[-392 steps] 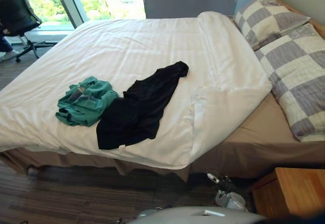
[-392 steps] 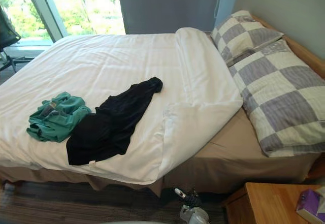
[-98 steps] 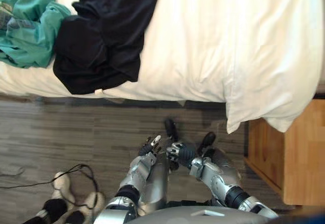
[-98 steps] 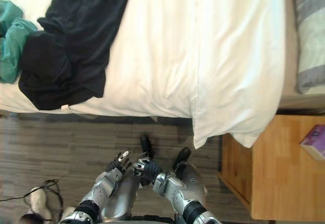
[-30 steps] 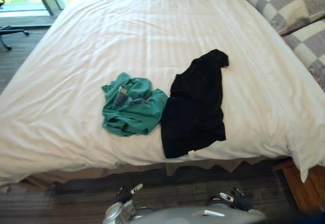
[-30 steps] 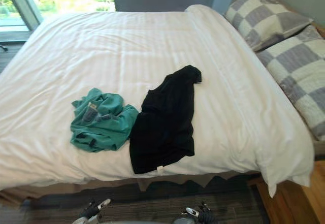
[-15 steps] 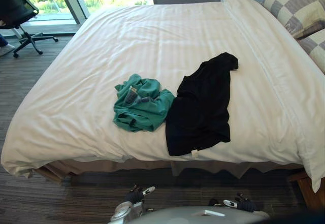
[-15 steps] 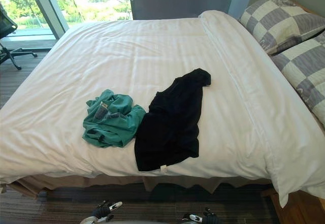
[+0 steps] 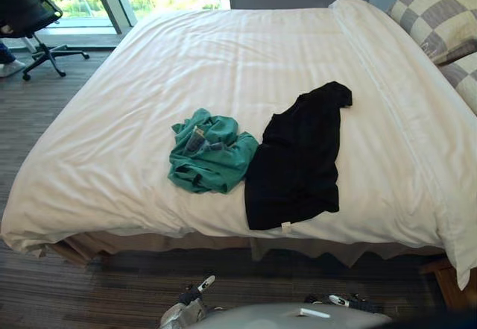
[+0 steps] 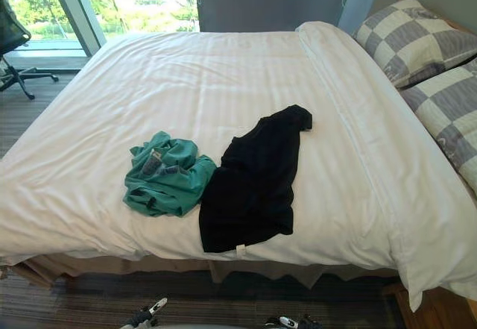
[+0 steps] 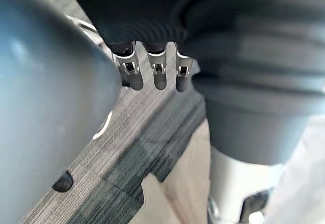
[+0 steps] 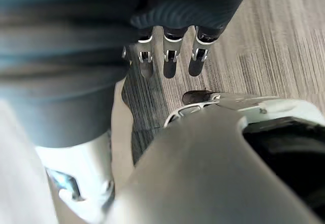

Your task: Tidy the bed and pick cloth on bed and put in laundry

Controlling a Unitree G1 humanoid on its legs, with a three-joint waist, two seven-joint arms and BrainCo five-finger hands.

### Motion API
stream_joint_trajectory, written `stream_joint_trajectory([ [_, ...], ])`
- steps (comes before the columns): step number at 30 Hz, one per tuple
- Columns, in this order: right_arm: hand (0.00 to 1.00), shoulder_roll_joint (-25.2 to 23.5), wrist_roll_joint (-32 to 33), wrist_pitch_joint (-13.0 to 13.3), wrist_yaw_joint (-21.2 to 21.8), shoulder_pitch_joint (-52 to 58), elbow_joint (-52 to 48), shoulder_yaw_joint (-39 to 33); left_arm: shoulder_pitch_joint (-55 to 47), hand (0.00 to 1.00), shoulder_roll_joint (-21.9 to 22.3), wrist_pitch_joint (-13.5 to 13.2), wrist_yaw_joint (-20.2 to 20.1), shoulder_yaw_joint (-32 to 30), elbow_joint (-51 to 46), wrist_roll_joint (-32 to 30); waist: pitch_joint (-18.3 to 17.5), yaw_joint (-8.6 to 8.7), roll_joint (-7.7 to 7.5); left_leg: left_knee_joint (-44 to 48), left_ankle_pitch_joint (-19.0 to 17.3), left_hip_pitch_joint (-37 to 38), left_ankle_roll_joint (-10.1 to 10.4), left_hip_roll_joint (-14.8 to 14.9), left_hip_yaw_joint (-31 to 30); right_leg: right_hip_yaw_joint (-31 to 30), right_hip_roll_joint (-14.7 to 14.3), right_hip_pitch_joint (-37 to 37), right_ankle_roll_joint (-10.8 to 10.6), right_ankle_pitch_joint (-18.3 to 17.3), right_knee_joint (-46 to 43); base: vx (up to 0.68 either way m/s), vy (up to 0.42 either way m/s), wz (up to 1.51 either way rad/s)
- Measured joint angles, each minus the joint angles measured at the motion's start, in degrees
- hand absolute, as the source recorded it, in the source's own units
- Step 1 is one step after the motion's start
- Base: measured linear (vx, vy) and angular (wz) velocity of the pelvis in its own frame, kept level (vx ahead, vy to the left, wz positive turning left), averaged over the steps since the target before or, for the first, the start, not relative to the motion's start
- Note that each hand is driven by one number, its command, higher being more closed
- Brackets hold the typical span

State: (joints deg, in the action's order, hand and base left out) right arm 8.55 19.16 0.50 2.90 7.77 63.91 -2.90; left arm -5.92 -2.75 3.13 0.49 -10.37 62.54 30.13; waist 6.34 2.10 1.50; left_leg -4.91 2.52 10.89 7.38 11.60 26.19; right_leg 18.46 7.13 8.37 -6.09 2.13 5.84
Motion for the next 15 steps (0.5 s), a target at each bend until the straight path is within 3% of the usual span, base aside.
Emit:
stream_joint_trajectory([
  [6,0.00,-1.3,6.7,3.3,-5.7,1.5,-0.1,-4.4,0.4,0.00,0.0,1.0,2.5,-3.4,0.0,1.4,-0.8,0.20,0.25,0.0,-0.5,0.8,0.3,0.0,1.8,-0.8,0.1,-0.3,0.0,0.0,0.0,0.00,0.000,-0.13],
  [9,0.00,-0.7,10.3,5.1,-9.3,1.3,-3.0,-10.3,1.4,0.00,-1.6,2.6,5.1,-10.7,-0.3,5.4,-1.2,0.10,0.29,0.0,-0.8,1.9,0.7,-0.2,3.6,-2.2,0.3,-0.3,-0.2,0.2,-0.4,0.02,0.011,-0.25],
  [12,0.00,2.2,10.3,8.3,-12.4,0.9,-6.6,-16.7,2.9,0.00,-7.6,2.8,6.9,-18.7,-2.2,7.6,-2.4,0.17,-0.07,0.1,-1.0,2.1,0.9,-0.1,5.2,-2.5,0.3,-0.4,-0.3,0.3,-0.6,0.02,0.004,-0.13],
  [15,0.00,6.7,3.2,12.9,-16.3,1.1,-16.9,-21.6,4.2,0.00,-17.9,2.4,7.9,-26.4,-9.9,8.3,-3.0,0.23,-0.98,0.0,-1.2,2.0,1.1,0.2,5.6,-2.4,0.0,-0.4,-0.2,0.2,-1.0,0.01,-0.010,-0.04],
])
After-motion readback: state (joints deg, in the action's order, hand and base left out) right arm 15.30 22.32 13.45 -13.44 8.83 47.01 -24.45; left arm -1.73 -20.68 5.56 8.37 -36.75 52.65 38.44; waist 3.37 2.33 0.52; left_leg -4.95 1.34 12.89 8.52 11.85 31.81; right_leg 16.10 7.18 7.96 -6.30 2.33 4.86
